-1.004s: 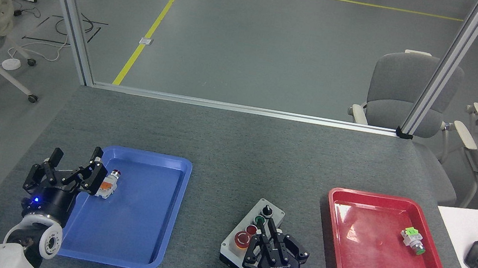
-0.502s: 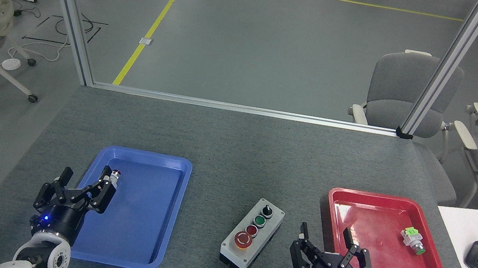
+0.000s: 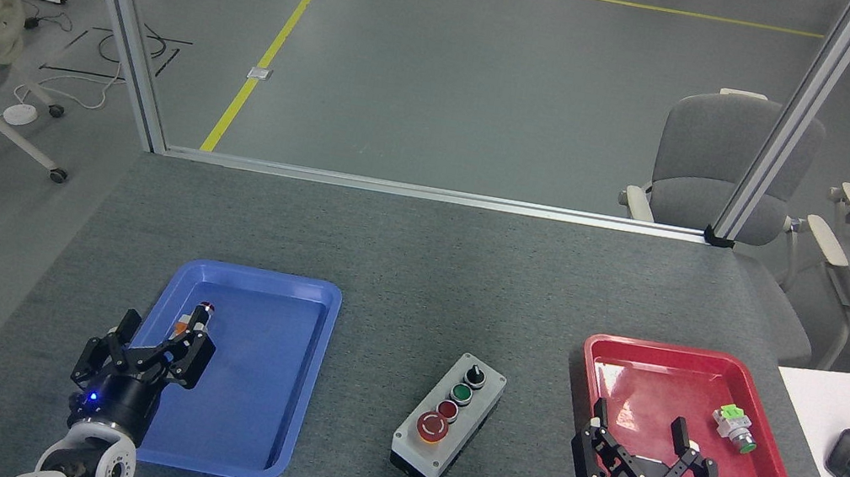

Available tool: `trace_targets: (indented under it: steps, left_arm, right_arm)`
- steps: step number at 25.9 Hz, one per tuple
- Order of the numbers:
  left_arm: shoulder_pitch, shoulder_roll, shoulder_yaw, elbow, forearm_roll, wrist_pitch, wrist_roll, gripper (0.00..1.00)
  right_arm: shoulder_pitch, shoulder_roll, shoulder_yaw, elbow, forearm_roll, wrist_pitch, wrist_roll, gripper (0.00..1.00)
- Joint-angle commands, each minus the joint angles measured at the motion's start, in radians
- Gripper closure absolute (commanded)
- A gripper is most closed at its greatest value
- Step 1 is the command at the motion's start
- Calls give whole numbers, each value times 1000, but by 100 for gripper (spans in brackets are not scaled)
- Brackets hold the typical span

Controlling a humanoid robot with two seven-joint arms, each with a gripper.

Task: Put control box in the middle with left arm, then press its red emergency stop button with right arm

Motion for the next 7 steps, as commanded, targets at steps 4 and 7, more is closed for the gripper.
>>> trace_targets:
  steps: [4, 7]
  left_arm:
    - [0, 0, 0, 0, 0, -1, 1, 1]
    - [0, 0, 0, 0, 0, -1, 1, 1]
  right_arm:
    - [3, -12, -12, -2, -9, -3, 1, 2]
    - [3, -12, -12, -4, -9, -4, -2, 2]
